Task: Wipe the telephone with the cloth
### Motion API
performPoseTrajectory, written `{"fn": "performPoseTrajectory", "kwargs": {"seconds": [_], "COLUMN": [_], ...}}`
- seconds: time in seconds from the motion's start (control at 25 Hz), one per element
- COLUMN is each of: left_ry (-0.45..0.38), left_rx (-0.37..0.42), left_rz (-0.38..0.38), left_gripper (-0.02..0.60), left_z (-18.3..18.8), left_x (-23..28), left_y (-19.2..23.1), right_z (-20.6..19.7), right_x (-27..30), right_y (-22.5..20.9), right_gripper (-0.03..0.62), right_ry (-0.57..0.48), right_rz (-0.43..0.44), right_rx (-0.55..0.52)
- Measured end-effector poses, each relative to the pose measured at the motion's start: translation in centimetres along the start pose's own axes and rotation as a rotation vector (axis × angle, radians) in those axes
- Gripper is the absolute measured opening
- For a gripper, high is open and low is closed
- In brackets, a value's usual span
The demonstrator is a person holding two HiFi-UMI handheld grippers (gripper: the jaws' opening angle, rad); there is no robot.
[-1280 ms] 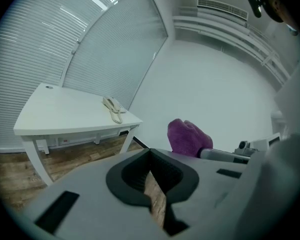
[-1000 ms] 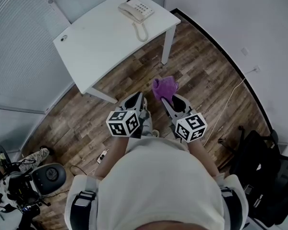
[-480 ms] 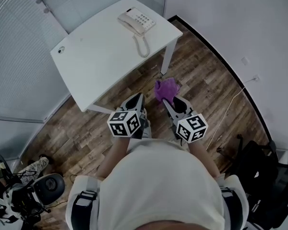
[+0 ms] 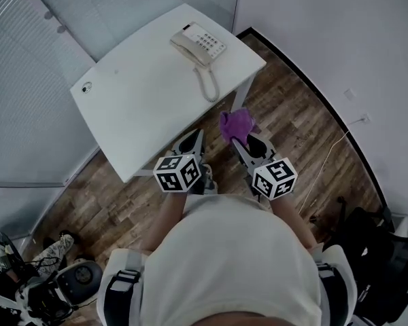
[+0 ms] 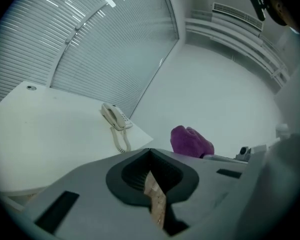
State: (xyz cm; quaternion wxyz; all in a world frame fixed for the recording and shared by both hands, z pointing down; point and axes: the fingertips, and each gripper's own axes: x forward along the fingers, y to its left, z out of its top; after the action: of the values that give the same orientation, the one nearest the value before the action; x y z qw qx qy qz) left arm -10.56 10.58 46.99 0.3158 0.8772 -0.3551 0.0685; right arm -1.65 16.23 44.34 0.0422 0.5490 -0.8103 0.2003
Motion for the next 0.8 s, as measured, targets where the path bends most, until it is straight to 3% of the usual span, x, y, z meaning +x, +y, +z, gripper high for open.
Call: {"fn": "performPoseTrajectory", "kwargs": {"seconds": [0.8], "left_ry": [0.026], "left_rx": [0.015], "left_rz": [-0.012], "left_gripper": [0.021], "left_z": [7.2], "left_x": [8.1], "left_y": [7.9], "right_z": [5.8], "right_x": [12.8], "right_y": [-4.4], "right_gripper": [0.126], "right_ry": [-0.042], "right_rz": [-0.013], "right_rx": [-0.006]}}
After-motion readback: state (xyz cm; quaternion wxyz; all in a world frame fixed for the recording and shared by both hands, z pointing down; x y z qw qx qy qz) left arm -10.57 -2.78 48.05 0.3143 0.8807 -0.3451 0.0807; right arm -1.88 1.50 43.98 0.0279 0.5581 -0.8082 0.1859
